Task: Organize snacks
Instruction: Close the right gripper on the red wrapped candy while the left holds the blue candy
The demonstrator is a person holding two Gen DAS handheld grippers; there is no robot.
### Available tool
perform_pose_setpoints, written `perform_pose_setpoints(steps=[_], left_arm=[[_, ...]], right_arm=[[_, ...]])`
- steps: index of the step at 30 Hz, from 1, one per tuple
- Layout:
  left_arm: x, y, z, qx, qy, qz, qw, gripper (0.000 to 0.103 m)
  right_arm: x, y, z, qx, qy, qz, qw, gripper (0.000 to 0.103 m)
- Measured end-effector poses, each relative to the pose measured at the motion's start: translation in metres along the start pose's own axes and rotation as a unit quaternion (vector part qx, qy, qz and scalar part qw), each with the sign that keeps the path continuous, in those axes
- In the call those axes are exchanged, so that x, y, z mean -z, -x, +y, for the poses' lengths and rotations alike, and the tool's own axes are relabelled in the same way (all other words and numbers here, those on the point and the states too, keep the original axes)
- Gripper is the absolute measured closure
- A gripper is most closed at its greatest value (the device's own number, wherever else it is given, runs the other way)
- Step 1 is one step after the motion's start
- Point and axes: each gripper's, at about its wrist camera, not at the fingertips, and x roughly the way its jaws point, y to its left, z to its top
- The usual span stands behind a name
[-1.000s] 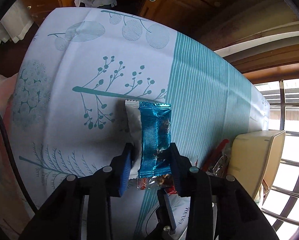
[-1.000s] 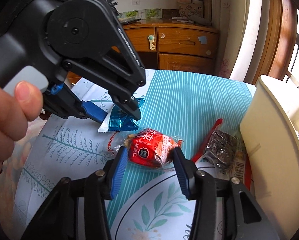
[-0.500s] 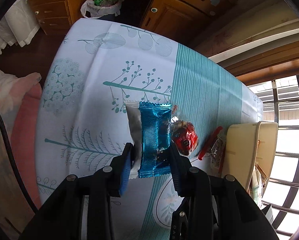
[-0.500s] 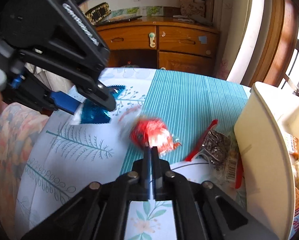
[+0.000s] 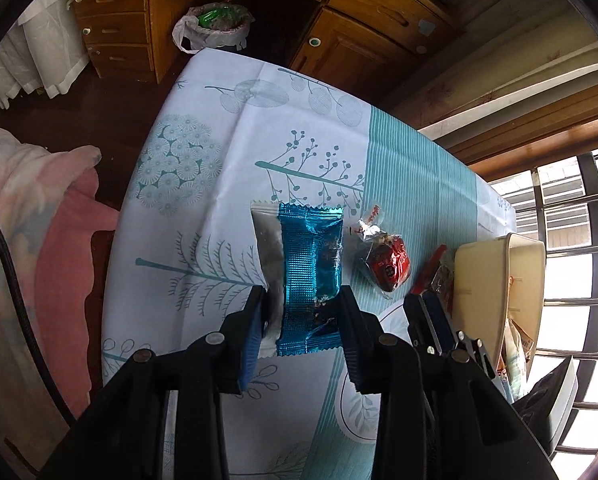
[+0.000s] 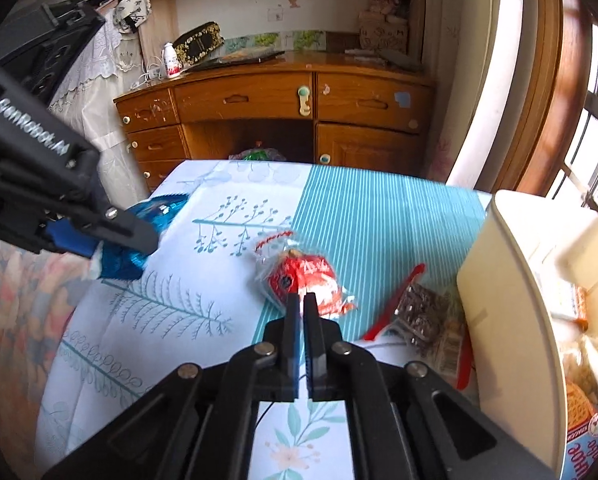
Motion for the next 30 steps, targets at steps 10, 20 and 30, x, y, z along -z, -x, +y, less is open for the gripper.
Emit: perform_pose_setpoints(steps=[10,20,30], left_arm=[[0.013,0.01,0.014,0.01,-0.007,-0.025,0.9996,0.069],[0.025,0.021,0.024,0.021,-0.007,-0.022,0.9995,0.069],[0.044,0.043,0.027,0.011,-0.03,-0.019,0.9993,0.069]], right_arm=[[-0.01,-0.025,0.003,0.012,0.019,0.005,1.0,0.056],[-0.003,-0.049,0.002,0.029,0.017,0.027,0.999,0.054],[-0.002,-0.043,-0.005,0.026,-0.04,0.031,0.998,0.071]])
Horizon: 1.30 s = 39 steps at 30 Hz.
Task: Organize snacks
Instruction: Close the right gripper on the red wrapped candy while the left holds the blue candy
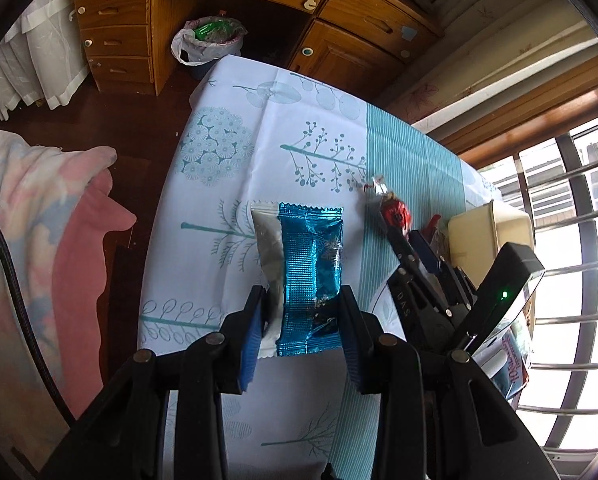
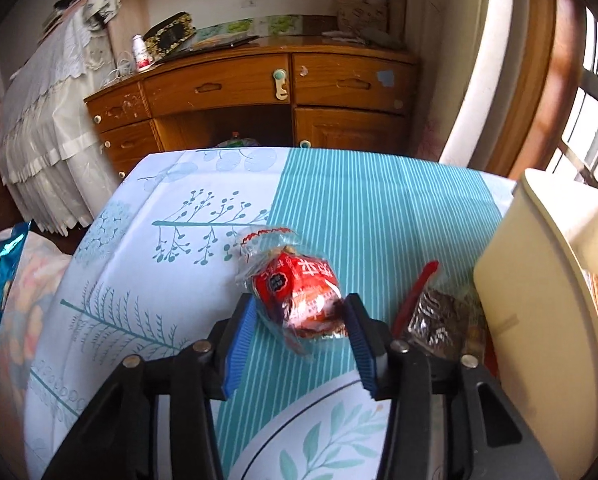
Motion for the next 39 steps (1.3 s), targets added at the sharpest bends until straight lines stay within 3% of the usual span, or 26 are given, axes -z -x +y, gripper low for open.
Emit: perform_pose_setpoints(steps=[1,2,5,13,23,31,39], left_arm=[[0.004,0.003,-0.001,-0.001,-0.006,0.001,1.0,0.069],[0.008,0.006,-0.002,0.001,-0.013,0.003,0.9999,0.069],[0.02,0.012,-0.005,0.008,-0.028,0.011,0.9995,0.069],[0.047,0.028,-0.002,0.017,-0.054,0.025,0.9981,0.069],[0.061,0.066,-0.001,0.04,-0.082,-0.007,0.9958,0.069],[0.075,0.086,-0.008,0.067,-0.107,-0.03,0.9916,0.069],[0.085,0.092,-0.006,0.086,-0.118,-0.049,0.9881,0.069]], right_arm=[[0.0,0.003,0.001,0.001,0.001,0.001,1.0,0.077],[0.0,0.005,0.002,0.005,0.004,0.005,1.0,0.091],[0.005,0.009,0.004,0.011,0.002,0.029,1.0,0.099],[0.019,0.035,0.003,-0.007,-0.034,0.029,0.999,0.102],[0.024,0.083,0.013,-0.012,-0.051,0.002,0.999,0.103],[0.018,0.131,0.02,-0.008,-0.05,-0.049,0.997,0.103],[0.02,0.138,0.013,-0.03,-0.087,-0.045,0.995,0.103]])
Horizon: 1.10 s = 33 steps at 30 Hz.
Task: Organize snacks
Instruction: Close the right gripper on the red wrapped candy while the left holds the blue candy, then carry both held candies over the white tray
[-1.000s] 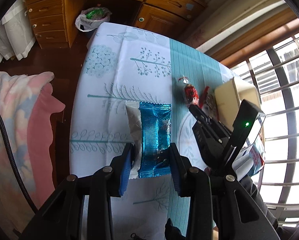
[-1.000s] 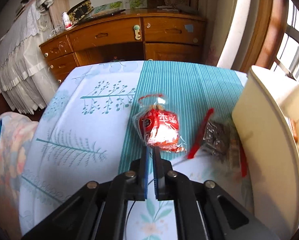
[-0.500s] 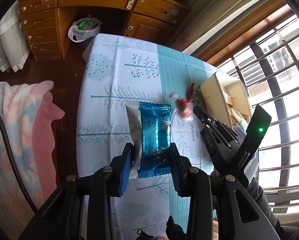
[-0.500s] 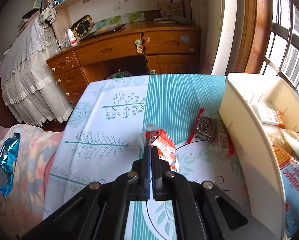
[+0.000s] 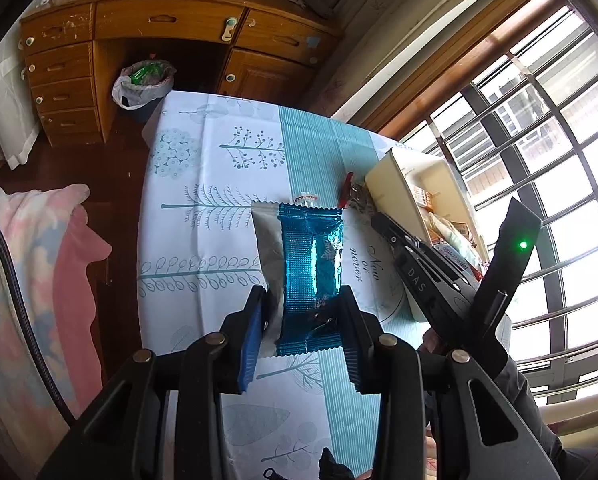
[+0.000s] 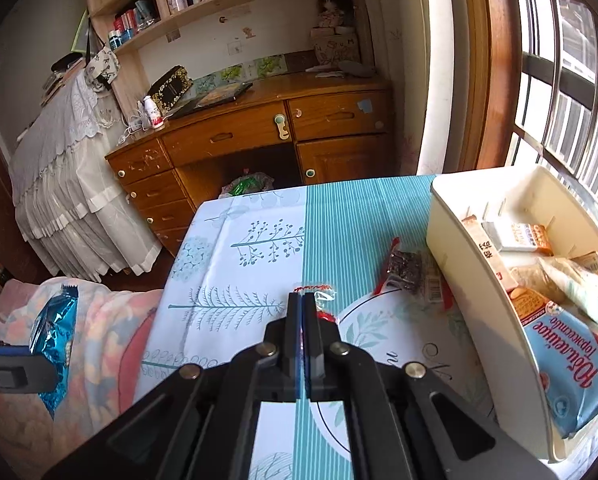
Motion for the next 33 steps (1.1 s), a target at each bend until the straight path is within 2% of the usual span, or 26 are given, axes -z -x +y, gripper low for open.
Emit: perform_pose_setpoints(steps=[10,13,14,15,24,33], left_arm=[[-0.009,-0.018,0.008,-0.027,0.002,0.001,0.9996,0.069],[-0.013,-0.029,0.01,-0.034,0.003,0.009,0.9994,0.069],[-0.014,-0.032,0.011,-0.036,0.003,0.012,0.9993,0.069],[-0.015,-0.035,0.011,-0.037,0.002,0.013,0.9992,0.069],[-0.019,-0.054,0.011,-0.066,-0.01,0.027,0.9974,0.069],[-0.018,-0.054,0.009,-0.073,-0.019,0.03,0.9967,0.069]], right_arm=[[0.006,-0.038,-0.006,0.008,-0.055,0.078,0.995,0.101],[0.009,-0.051,-0.008,0.013,-0.058,0.099,0.993,0.084],[0.01,-0.056,-0.007,0.014,-0.059,0.105,0.993,0.074],[0.011,-0.06,-0.008,0.013,-0.062,0.109,0.992,0.07],[0.019,-0.099,-0.01,0.025,-0.061,0.159,0.985,0.061],[0.019,-0.109,-0.011,0.022,-0.054,0.147,0.988,0.059]])
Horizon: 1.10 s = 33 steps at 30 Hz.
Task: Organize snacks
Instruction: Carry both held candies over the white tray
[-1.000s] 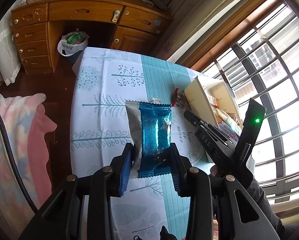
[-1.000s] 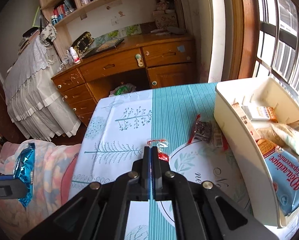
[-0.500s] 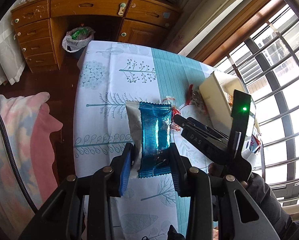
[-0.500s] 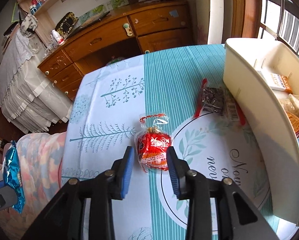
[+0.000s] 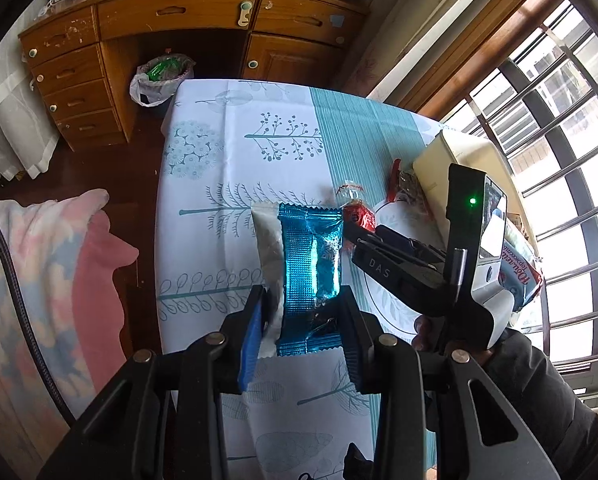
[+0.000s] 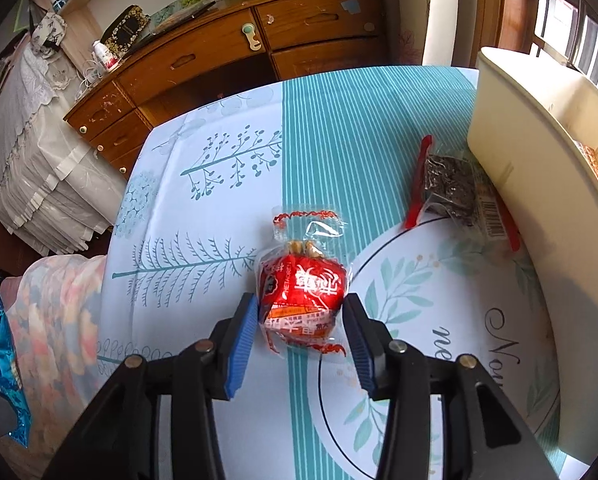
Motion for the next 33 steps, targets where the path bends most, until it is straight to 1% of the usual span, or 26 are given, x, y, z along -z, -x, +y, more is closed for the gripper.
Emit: perform_pose_setpoints(steps=[3,9,18,21,25,28,33], left_arm=[[0.003,0.004,-0.001,0.001,-0.002,-0.003,1.0,0.069],[0.012,0.019,-0.003,0.0,-0.011,-0.017,0.9998,0.069],[0.044,0.054,-0.013,0.001,-0.024,-0.042,0.9988,0.069],[0.055,0.068,-0.019,0.024,-0.019,-0.05,0.9983,0.069],[0.068,0.081,-0.031,0.038,-0.024,-0.066,0.9968,0.069],[0.075,0.089,-0.041,0.048,-0.019,-0.083,0.9952,0.069],[0.083,0.097,-0.062,0.071,-0.021,-0.097,0.9926,0.069]], right_arm=[[0.0,0.001,0.001,0.003,0.001,0.0,1.0,0.059],[0.006,0.005,0.005,0.007,-0.005,0.012,1.0,0.06],[0.041,0.038,0.005,-0.009,-0.039,0.004,0.999,0.061],[0.054,0.056,0.003,-0.019,-0.053,0.0,0.998,0.061],[0.069,0.082,-0.002,-0.032,-0.068,-0.005,0.997,0.061],[0.078,0.103,-0.007,-0.029,-0.064,-0.011,0.997,0.061],[0.089,0.138,-0.024,-0.041,-0.061,-0.025,0.997,0.061]])
